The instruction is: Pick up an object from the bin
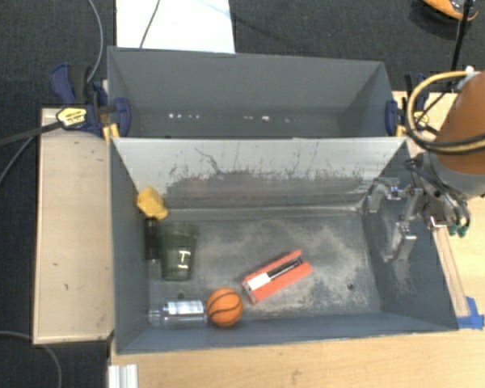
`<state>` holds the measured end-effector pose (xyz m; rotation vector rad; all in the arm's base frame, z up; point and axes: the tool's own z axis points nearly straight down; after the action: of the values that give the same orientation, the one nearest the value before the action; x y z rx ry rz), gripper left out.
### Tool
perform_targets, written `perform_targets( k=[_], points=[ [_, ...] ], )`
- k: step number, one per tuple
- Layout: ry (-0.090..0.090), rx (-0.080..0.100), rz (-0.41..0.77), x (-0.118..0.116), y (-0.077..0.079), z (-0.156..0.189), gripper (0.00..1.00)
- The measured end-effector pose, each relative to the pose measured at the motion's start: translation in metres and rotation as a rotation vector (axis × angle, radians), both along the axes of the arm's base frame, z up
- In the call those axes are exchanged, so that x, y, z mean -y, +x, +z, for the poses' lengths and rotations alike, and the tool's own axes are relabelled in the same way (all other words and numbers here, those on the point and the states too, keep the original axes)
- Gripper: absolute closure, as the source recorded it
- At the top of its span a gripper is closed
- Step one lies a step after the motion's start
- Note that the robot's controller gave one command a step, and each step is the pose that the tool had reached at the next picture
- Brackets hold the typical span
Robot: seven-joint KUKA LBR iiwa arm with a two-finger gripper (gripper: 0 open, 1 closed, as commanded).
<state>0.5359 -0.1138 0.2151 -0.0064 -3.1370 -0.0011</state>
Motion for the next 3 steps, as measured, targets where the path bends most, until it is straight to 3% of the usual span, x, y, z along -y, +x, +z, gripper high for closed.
perform_targets(
  k=[1, 2, 3],
  points=[
    [-0.001, 0.008, 0.003, -0.001, 0.002, 0.004, 0.00],
    [-0.003, 0.015, 0.046, -0.008, 0.003, -0.030, 0.00],
    [-0.002, 0.013, 0.039, -0.026, -0.011, -0.084, 0.00]
  ],
)
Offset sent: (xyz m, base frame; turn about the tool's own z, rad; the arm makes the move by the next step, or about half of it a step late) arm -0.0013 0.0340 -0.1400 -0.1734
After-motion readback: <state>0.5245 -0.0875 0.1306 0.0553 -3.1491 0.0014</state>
